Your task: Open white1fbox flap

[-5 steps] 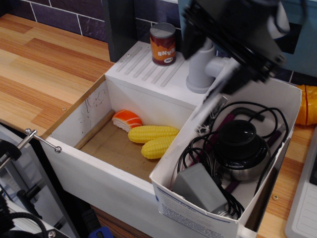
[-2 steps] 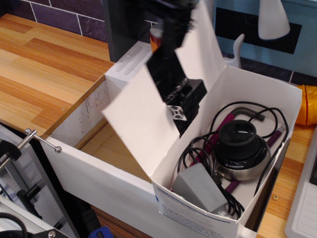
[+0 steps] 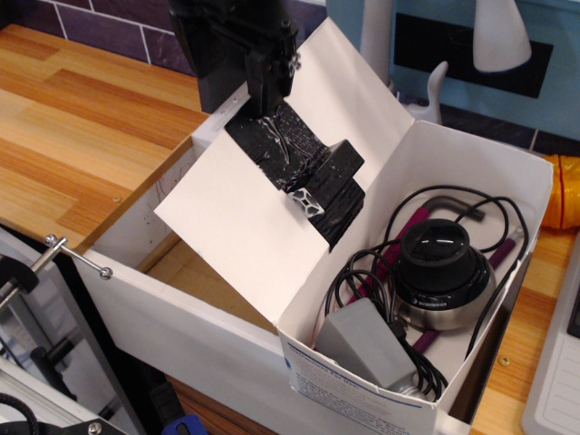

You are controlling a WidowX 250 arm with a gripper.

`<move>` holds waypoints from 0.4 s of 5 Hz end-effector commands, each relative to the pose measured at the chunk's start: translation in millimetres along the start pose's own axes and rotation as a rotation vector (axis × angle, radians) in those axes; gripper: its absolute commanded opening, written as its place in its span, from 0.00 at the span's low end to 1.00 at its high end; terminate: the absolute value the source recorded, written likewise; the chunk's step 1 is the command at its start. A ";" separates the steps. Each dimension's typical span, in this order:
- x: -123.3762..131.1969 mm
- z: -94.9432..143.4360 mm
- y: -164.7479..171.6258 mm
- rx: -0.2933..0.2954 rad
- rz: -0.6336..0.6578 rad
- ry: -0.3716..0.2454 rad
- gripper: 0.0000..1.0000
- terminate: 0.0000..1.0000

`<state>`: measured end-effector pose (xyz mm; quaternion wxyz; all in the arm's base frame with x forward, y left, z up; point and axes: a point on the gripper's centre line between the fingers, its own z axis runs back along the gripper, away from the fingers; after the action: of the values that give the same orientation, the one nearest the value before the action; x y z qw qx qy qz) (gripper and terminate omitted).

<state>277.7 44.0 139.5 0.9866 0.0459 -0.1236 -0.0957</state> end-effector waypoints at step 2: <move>-8.4 -26.0 -0.9 0.022 -0.027 -0.146 1.00 0.00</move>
<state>269.9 44.4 98.6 0.9774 0.0399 -0.1776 -0.1071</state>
